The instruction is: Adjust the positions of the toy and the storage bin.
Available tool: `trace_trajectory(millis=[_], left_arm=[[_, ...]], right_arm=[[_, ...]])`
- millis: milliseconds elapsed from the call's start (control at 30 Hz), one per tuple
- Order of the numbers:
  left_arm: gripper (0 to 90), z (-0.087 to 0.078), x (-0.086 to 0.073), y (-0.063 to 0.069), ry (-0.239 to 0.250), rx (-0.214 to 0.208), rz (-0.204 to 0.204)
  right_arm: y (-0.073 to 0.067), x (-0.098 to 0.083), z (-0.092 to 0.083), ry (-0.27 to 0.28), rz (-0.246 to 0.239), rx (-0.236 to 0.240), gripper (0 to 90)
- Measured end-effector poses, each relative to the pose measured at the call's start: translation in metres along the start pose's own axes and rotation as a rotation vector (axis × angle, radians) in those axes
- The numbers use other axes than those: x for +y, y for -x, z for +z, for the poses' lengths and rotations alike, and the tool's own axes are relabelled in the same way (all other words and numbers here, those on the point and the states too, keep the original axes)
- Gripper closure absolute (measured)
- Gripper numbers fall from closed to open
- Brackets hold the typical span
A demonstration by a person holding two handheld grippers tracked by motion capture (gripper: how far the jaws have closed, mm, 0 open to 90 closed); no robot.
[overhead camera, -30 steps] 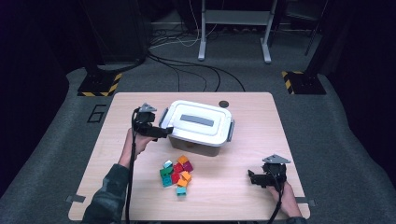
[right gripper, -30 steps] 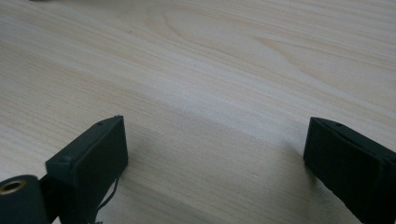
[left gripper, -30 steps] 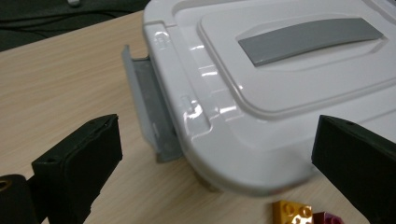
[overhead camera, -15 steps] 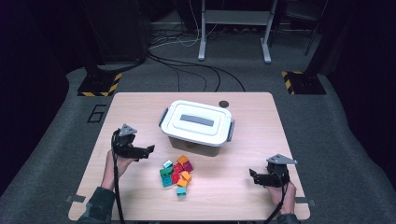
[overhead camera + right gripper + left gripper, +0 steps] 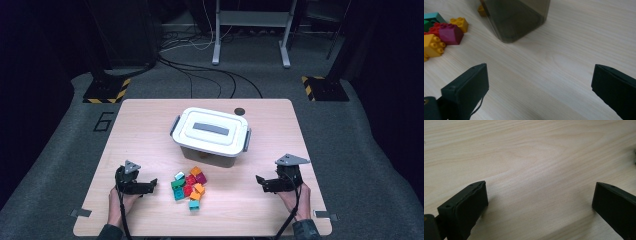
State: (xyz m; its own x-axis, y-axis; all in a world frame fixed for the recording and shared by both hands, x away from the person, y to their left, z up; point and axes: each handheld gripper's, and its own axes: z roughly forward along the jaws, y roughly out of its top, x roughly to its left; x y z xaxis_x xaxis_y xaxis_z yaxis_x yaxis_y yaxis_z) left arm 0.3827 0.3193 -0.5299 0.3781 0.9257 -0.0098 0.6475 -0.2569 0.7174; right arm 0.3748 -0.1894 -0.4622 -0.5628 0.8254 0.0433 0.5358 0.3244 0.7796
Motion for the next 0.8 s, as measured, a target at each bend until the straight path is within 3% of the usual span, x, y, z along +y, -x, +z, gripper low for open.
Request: trace_trajectory(millis=[367, 800], left_arm=[[0.0, 0.000, -0.001, 0.002, -0.007, 0.000, 0.012], [0.0, 0.000, -0.001, 0.003, 0.000, -0.006, 0.019]], right_arm=[[-0.013, 0.038, -0.001, 0.016, -0.070, 0.042, 0.3], [-0.024, 0.085, 0.013, 0.008, -0.146, 0.085, 1.1]])
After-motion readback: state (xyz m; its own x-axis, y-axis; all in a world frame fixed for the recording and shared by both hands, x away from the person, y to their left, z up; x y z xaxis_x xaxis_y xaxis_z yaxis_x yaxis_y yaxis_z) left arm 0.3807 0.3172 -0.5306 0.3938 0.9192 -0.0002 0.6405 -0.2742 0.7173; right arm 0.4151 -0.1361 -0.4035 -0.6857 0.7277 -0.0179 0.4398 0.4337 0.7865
